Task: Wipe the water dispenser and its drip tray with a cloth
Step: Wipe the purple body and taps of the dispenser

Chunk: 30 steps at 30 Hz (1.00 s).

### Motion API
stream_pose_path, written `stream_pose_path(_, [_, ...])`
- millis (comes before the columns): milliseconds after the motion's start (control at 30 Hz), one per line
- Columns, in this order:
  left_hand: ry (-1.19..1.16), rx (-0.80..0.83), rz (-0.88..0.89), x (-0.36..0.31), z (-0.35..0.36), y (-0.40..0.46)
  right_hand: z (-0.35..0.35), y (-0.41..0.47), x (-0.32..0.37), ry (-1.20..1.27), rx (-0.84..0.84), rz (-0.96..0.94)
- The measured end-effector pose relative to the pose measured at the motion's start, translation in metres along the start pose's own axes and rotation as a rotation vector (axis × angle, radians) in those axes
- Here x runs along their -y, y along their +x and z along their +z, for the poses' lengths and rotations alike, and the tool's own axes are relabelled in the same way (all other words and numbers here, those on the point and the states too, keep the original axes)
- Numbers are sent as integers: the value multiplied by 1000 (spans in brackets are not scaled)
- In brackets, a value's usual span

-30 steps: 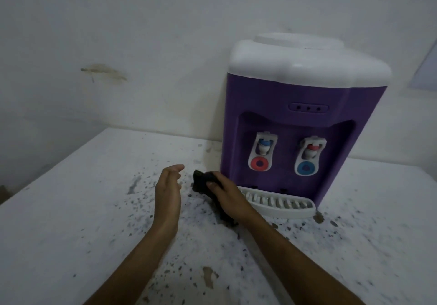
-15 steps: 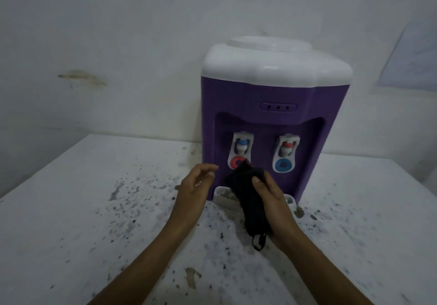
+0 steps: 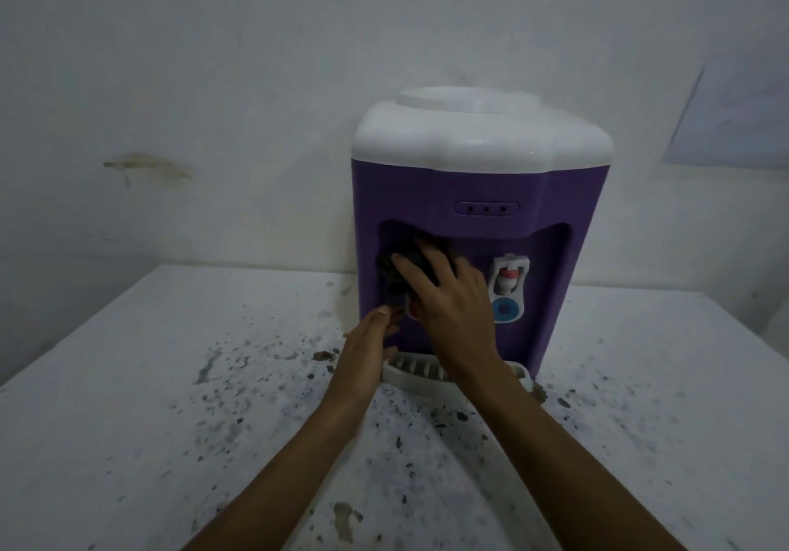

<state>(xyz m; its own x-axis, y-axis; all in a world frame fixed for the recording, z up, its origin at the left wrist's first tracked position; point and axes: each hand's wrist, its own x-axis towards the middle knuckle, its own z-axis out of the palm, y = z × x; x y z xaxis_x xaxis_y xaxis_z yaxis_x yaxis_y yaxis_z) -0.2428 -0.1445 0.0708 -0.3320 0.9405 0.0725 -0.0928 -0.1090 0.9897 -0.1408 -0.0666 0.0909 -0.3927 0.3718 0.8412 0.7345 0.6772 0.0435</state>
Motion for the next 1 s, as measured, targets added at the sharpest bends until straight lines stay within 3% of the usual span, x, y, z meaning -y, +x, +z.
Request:
stream_pose_path(200, [12,73,-43,1,0,5,5,-33,-10,211,-154,220])
stream_pose_path(433, [-49,58,-91,-2,3,7,15,-75,-16,178,78,32])
stream_pose_path(567, [-14,68,-84,-3,4,7,16,-83,-20,228,167,25])
stream_pose_path(700, [13,63,-82,-4,1,9,3,-83,-23,169,126,-64])
stream_pose_path(900, [30,41,-64,-7,-2,11,-1,-61,-24,213,-85,207])
stream_pose_path(1000, [42,51,-58,-9,-1,11,5,-50,-19,219,-95,246])
